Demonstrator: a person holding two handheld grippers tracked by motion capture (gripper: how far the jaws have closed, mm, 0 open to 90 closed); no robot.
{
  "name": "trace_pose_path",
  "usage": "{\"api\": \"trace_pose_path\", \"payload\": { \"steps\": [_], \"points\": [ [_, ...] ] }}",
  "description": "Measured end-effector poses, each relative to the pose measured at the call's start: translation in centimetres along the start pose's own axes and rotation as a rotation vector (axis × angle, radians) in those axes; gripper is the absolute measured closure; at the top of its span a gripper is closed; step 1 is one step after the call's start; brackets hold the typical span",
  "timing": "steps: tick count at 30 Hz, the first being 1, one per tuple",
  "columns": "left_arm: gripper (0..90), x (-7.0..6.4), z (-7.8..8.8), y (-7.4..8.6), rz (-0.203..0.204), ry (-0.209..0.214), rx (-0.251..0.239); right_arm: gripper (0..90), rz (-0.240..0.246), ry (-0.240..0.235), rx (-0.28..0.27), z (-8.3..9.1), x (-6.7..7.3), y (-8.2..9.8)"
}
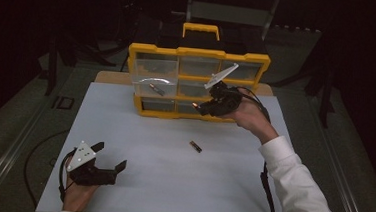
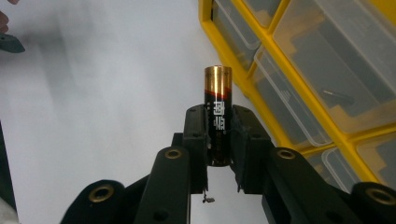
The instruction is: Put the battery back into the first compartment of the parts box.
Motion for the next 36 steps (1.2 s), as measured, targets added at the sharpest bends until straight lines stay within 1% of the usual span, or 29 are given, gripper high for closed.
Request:
{"api": "trace_pose_path", "payload": {
  "steps": [8, 22, 36],
  "points": [
    [0.0, 0.0, 0.0, 0.0, 0.001, 0.0, 0.0, 76.7, -0.003, 0.001, -0.025, 0.7, -0.3, -0.7],
    [0.0, 0.0, 0.1, 0.0, 0.0, -0.001, -0.004, 76.7, -0.034, 0.009, -0.08, 2.7, -1.2, -2.4],
    [0.0, 0.0, 0.1, 0.0, 0.0, -0.002, -0.005, 76.7, -0.053, 0.013, -0.114, 3.7, -2.1, -4.2]
  ]
}}
Point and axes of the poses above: each handheld gripper's, and its own axes: z roughly backward along the jaws, y roughly out of its underside, x roughly to its left, the point moved 1 cm from there along -z, roughly forward along the jaws, and after that the axes turned 15 degrees about y, right-handed, at the moved point
